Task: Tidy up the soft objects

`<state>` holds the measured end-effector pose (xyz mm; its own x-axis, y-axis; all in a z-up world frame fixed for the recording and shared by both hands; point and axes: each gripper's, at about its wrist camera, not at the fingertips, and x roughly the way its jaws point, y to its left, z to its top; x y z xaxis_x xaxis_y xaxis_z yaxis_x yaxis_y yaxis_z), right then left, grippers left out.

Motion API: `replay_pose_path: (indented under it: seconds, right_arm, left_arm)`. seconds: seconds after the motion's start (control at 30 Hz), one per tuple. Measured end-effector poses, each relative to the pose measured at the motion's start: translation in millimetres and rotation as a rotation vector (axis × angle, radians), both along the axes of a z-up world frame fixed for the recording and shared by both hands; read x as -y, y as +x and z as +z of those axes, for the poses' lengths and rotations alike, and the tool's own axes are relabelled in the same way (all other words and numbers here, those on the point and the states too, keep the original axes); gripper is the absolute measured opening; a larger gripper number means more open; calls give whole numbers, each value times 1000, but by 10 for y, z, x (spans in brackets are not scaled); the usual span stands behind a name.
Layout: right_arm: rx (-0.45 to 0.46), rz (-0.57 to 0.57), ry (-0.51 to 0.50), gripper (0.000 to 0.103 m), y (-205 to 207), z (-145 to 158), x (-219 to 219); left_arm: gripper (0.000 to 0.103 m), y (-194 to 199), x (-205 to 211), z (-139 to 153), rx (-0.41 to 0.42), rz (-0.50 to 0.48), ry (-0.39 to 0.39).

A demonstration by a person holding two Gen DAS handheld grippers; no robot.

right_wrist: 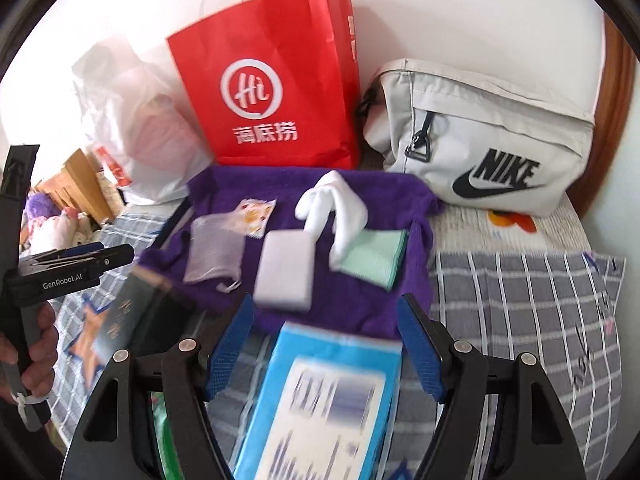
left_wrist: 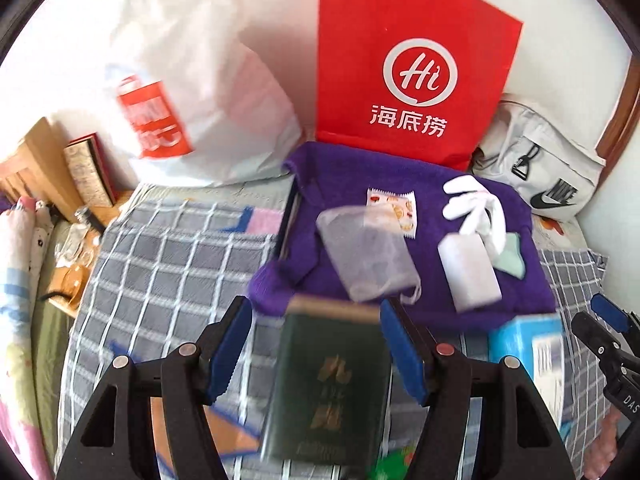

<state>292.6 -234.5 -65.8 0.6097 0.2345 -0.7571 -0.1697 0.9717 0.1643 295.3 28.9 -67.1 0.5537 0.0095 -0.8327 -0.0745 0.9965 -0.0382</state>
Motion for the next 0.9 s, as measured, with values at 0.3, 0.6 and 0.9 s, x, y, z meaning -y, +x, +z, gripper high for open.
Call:
replay_pose_path:
  seconds: [0.3, 0.6, 0.9]
  right_arm:
    - [34, 59, -5, 73, -856, 95, -206]
    - [25, 176, -23, 45, -1495, -134, -672]
    - [41, 307, -99, 45, -1786, -388, -1225]
  left_arm:
    - [65, -765, -202, -48, -3, 51, 4]
    - [65, -1233, -469, -198, -13, 110, 2]
    - [65, -1464, -710, -402, -16, 135, -25]
